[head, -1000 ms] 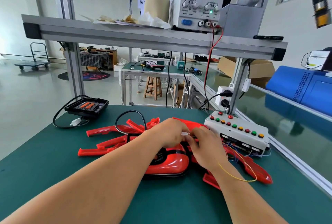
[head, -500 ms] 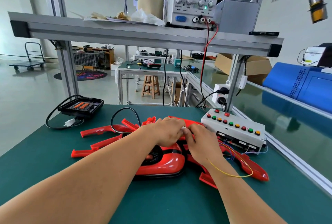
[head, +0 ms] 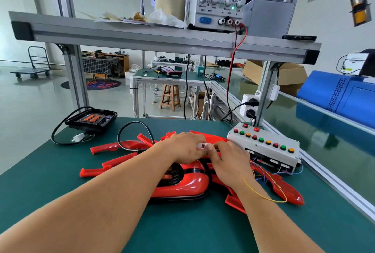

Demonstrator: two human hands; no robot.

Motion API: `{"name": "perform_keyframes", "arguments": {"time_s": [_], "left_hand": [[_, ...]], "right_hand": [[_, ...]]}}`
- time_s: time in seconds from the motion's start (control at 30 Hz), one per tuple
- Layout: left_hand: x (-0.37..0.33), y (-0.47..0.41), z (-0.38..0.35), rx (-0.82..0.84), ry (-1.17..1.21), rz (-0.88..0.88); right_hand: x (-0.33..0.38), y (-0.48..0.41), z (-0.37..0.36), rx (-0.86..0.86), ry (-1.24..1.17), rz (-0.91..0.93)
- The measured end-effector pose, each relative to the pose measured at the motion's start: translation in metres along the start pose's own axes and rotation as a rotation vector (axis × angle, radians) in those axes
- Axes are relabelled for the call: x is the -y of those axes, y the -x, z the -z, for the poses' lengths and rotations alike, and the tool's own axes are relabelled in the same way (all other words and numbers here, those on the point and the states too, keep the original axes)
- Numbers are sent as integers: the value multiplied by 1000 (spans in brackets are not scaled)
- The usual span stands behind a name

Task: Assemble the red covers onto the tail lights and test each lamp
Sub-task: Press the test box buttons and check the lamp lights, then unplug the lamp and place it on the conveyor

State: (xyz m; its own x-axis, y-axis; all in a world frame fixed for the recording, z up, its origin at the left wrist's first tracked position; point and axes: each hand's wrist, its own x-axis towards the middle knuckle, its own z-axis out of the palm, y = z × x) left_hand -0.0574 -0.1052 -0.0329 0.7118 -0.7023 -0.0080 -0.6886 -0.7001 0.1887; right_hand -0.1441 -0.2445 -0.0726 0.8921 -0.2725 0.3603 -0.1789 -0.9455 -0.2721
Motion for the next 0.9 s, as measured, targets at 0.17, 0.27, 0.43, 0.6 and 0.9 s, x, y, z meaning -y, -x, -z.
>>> {"name": "perform_keyframes", "arguments": {"time_s": [0.17, 0.27, 0.43, 0.6, 0.9], "left_hand": [[27, 5, 28, 28, 236, 35], [71, 16, 53, -179, 305, 144], [117, 42, 56, -49, -13, 208], [120, 29, 33, 23, -132, 89], [122, 16, 32, 45, -327, 38]], "right_hand": [[-3, 2, 0, 111, 148, -96], [-2, 4, 4, 61, 192, -18], [17, 9, 12, 167, -255, 188], [26, 15, -1, 302, -287, 201], [32, 13, -6, 334, -525, 82]]}}
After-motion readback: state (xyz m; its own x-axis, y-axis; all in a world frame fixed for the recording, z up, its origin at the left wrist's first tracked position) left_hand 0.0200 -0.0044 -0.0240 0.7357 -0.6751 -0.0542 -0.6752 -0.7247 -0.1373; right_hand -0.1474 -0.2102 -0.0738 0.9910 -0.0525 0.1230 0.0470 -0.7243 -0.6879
